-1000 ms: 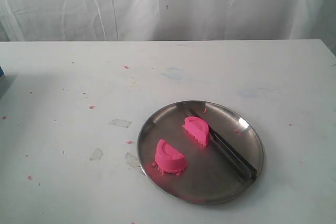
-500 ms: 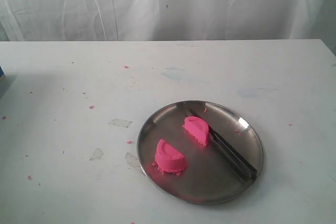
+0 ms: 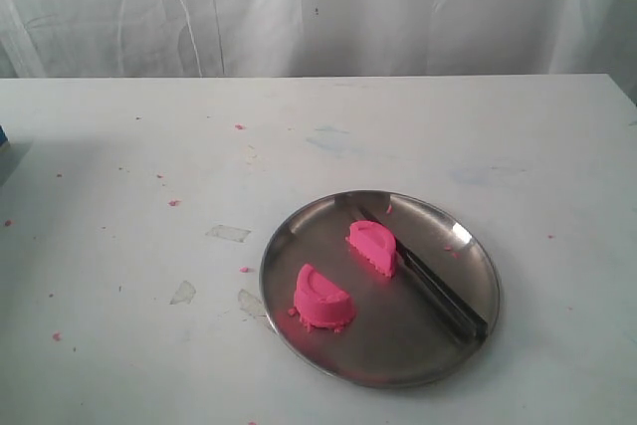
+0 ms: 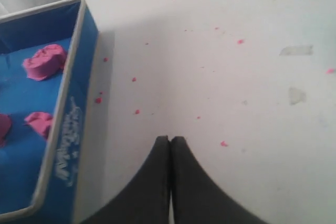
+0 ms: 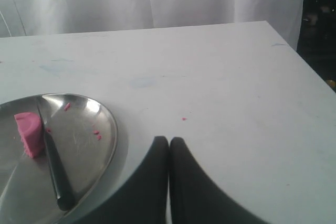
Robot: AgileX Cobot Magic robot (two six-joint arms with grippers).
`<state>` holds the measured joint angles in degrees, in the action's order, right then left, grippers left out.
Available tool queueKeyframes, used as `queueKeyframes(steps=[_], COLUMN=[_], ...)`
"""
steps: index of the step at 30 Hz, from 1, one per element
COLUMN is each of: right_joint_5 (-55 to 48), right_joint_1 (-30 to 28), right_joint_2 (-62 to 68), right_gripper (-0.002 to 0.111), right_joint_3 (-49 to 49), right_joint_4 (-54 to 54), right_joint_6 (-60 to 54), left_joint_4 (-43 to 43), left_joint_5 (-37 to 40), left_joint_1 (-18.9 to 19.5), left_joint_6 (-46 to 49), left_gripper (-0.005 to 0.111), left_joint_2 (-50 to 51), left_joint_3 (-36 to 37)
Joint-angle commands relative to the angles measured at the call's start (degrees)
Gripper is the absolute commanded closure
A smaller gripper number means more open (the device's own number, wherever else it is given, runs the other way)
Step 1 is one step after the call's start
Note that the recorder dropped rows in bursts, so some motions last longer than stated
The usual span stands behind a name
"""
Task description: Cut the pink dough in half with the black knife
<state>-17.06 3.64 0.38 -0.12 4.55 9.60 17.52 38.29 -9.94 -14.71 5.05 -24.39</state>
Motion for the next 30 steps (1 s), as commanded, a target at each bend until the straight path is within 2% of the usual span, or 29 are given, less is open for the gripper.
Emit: queueKeyframes(steps=[1, 3, 5, 8, 11, 14, 15, 18, 19, 25, 30], right_joint_5=[0.4, 0.4, 0.4, 0.4, 0.4, 0.4, 0.4, 0.3, 0.3, 0.3, 0.3], right_joint_1=[-0.2, -0.2, -0.2, -0.2, -0.2, -0.2, -0.2, -0.2, -0.2, -0.2, -0.2], right_joint_2=[-0.4, -0.4, -0.4, -0.4, -0.4, -0.4, -0.4, -0.4, -0.4, -0.4, -0.4], right_gripper=[0.108, 0.108, 0.108, 0.108, 0.108, 0.108, 0.108, 0.108, 0.108, 0.108, 0.108], right_joint_3=[0.1, 0.1, 0.1, 0.1, 0.1, 0.1, 0.1, 0.1, 0.1, 0.1, 0.1], right_joint_4=[-0.1, -0.1, -0.1, -0.1, -0.1, -0.1, -0.1, -0.1, -0.1, -0.1, -0.1], right_joint_6=[-0.4, -0.4, -0.4, -0.4, -0.4, -0.4, -0.4, -0.4, -0.4, -0.4, -0.4], left_joint_4=[-13.4, -20.2, -22.4, -22.4, -20.0, -11.0, -10.7, -12.9, -13.0, -13.0, -13.1], left_joint_5=[-12.6, -20.3, -26.1, -31.2, -34.5, -37.2, -37.2, -23.6, -22.4, -22.2, -22.2], left_joint_1=[7.2, 12.0, 14.7, 15.3, 15.2, 13.9, 13.4, 11.1, 10.5, 9.6, 9.6], left_joint_6=[-4.7, -4.2, -0.2, 4.0, 4.3, 0.5, -1.9, -3.3, -2.8, -2.6, 4.0], left_gripper=[0.107, 0.107, 0.107, 0.107, 0.107, 0.107, 0.107, 0.107, 0.107, 0.107, 0.107], left_joint_2=[0.2, 0.1, -0.9, -4.1, -5.1, -5.1, -5.1, -5.1, -5.1, -5.1, -5.1], left_joint_3=[5.7, 8.9, 11.8, 15.9, 20.6, 24.4, 24.4, 24.4, 24.4, 24.4, 24.4])
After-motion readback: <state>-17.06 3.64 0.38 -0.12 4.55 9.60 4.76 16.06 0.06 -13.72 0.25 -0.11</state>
